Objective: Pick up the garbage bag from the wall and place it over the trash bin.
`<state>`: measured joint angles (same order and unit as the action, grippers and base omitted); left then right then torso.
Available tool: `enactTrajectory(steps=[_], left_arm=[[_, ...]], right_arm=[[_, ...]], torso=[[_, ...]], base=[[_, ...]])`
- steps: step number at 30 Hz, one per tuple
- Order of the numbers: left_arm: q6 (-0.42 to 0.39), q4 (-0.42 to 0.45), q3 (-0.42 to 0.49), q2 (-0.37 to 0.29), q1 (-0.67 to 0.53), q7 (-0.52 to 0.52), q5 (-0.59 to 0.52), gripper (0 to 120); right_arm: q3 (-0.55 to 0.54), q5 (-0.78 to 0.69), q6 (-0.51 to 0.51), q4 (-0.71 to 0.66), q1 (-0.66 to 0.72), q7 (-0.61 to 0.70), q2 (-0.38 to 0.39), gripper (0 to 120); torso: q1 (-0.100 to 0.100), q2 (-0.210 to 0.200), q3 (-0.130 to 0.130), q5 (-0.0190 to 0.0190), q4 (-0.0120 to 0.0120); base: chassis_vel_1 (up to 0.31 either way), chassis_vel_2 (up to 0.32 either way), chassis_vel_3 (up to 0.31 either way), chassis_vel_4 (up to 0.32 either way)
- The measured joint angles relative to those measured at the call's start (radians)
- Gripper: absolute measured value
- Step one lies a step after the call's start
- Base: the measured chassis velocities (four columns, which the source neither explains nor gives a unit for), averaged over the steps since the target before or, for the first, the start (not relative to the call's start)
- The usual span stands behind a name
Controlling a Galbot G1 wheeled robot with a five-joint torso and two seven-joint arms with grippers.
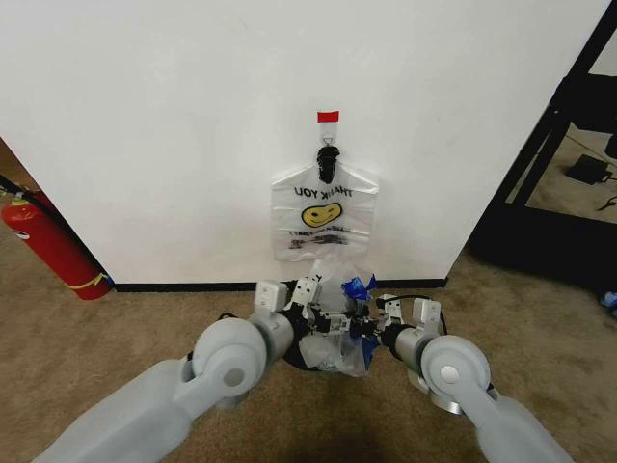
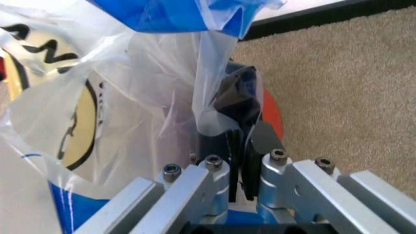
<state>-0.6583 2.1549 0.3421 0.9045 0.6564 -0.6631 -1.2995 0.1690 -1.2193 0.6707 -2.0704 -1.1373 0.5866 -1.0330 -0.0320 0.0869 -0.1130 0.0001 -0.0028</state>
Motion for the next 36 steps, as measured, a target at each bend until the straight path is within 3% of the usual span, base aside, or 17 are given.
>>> enactTrajectory(steps=[7,23,31,36], left_arm=[[0.007,-0.027,0.022,0.017,-0.012,0.002,0.002,64],[0.014,-0.024,0.032,0.035,0.008,0.028,-0.021,1],[0.026,-0.03,0.022,0.037,0.025,0.034,0.005,0],[0.036,0.006,-0.105,-0.004,0.114,0.057,0.032,0]], right_arm=[[0.012,0.008,0.001,-0.008,-0.019,-0.003,-0.004,0],[0.024,0.002,0.007,-0.004,-0.019,-0.001,0.003,0],[0.024,-0.003,0.0,-0.001,-0.016,0.0,0.003,0],[0.032,-0.01,-0.008,0.004,-0.014,0.0,-0.008,0]], torso=[[0.0,0.0,0.0,0.0,-0.0005],[0.0,0.0,0.0,-0.0001,-0.0003],[0.0,0.0,0.0,-0.0001,-0.0005],[0.0,0.0,0.0,-0.0002,-0.0003]], base=[[0.0,0.0,0.0,0.0],[0.0,0.0,0.0,0.0],[0.0,0.0,0.0,0.0],[0.0,0.0,0.0,0.0]])
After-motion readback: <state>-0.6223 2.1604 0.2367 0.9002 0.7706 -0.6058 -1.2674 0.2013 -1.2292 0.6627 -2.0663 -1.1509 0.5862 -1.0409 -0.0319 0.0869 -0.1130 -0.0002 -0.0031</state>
